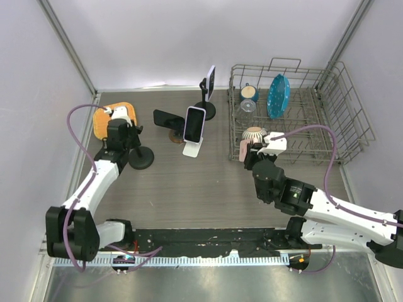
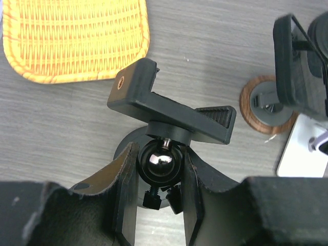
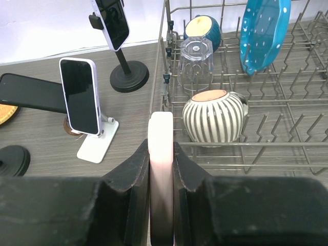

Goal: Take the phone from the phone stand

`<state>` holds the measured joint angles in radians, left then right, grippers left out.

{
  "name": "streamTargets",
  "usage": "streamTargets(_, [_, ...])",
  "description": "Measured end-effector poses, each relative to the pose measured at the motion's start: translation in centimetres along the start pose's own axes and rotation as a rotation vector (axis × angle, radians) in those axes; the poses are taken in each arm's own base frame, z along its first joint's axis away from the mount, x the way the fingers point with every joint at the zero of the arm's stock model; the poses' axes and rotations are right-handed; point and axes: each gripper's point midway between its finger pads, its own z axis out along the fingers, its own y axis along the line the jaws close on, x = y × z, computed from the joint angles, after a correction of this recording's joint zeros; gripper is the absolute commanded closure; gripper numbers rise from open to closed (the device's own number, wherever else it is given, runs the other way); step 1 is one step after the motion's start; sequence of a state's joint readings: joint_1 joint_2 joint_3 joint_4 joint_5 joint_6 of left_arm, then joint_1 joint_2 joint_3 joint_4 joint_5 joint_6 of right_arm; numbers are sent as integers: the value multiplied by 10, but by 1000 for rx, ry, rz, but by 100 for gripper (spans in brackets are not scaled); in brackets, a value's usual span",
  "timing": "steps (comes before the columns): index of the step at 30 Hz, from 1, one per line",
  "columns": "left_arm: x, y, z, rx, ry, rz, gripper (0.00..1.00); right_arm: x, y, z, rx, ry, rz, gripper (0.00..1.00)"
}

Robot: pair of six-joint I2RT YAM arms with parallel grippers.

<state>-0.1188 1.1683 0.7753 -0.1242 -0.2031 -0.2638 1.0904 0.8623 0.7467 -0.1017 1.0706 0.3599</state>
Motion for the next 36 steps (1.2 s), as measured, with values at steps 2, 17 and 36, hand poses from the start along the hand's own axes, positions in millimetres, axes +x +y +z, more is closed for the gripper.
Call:
streamTargets(2, [-6, -1, 11, -4, -3, -3, 100, 0, -2, -1, -2, -2, 1, 99])
streamTargets(17, [-32, -17, 59, 20, -38, 18, 53, -10, -13, -7, -8, -25, -3, 99])
streamTargets(36, [-116, -115, -99, 258, -476, 303, 0, 2, 19, -10, -74, 144, -11, 99])
